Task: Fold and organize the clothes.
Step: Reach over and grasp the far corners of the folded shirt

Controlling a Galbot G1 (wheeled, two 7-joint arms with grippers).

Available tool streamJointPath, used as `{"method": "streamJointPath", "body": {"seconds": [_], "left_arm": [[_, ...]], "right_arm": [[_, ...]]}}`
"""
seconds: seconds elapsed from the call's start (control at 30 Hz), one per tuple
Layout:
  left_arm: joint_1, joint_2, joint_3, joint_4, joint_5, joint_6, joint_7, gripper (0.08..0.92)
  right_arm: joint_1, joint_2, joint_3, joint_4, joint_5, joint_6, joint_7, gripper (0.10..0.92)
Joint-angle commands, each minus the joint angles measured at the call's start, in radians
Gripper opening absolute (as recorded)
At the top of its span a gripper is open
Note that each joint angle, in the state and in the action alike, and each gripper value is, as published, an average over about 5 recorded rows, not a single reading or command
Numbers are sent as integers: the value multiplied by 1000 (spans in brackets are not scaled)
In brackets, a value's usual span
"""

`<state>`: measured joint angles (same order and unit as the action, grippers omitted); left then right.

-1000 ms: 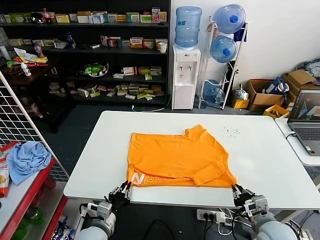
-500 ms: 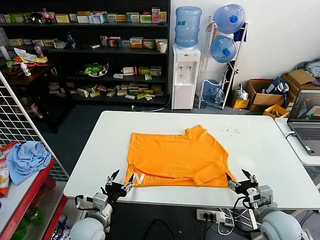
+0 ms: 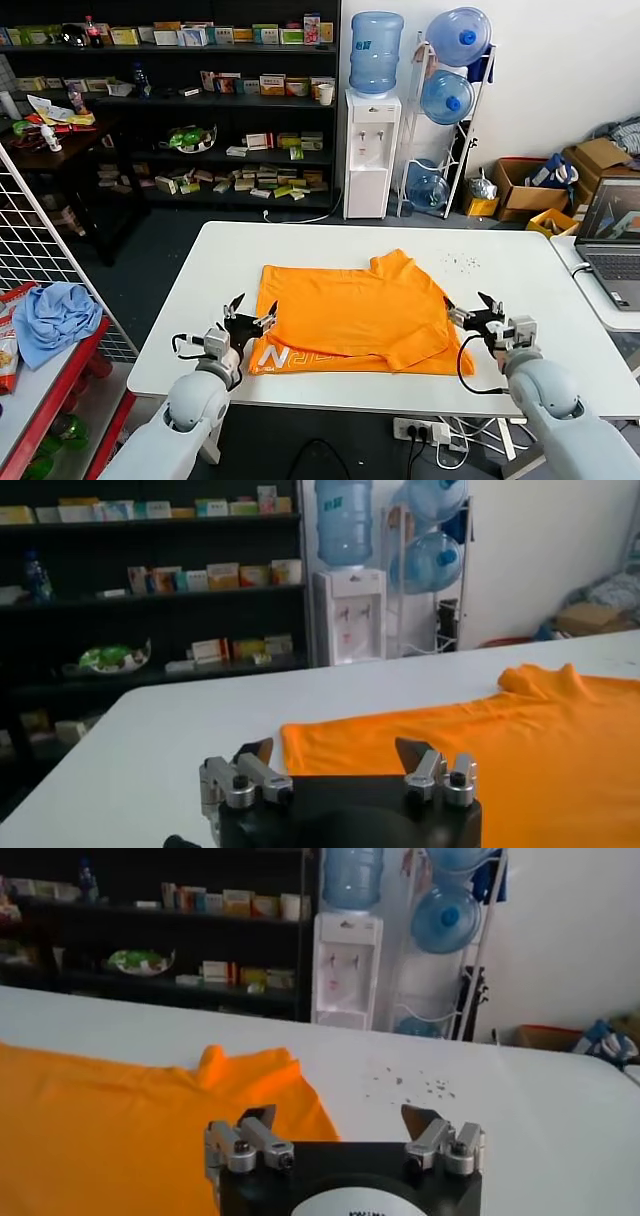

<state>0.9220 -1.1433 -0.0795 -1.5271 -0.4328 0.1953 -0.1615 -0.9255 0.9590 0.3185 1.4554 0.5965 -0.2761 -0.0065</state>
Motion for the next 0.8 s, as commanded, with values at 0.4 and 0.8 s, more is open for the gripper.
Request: {"method": "streamJointPath", "body": {"seconds": [0.4, 0.8], "left_arm": [[-472, -187, 188, 647, -150, 37, 0, 823], [-480, -199, 138, 685, -139, 21, -7, 823]], "right_arm": [[441, 199, -105, -632, -91, 68, -234, 823], [520, 307, -93, -766, -90, 73, -297, 823]]}}
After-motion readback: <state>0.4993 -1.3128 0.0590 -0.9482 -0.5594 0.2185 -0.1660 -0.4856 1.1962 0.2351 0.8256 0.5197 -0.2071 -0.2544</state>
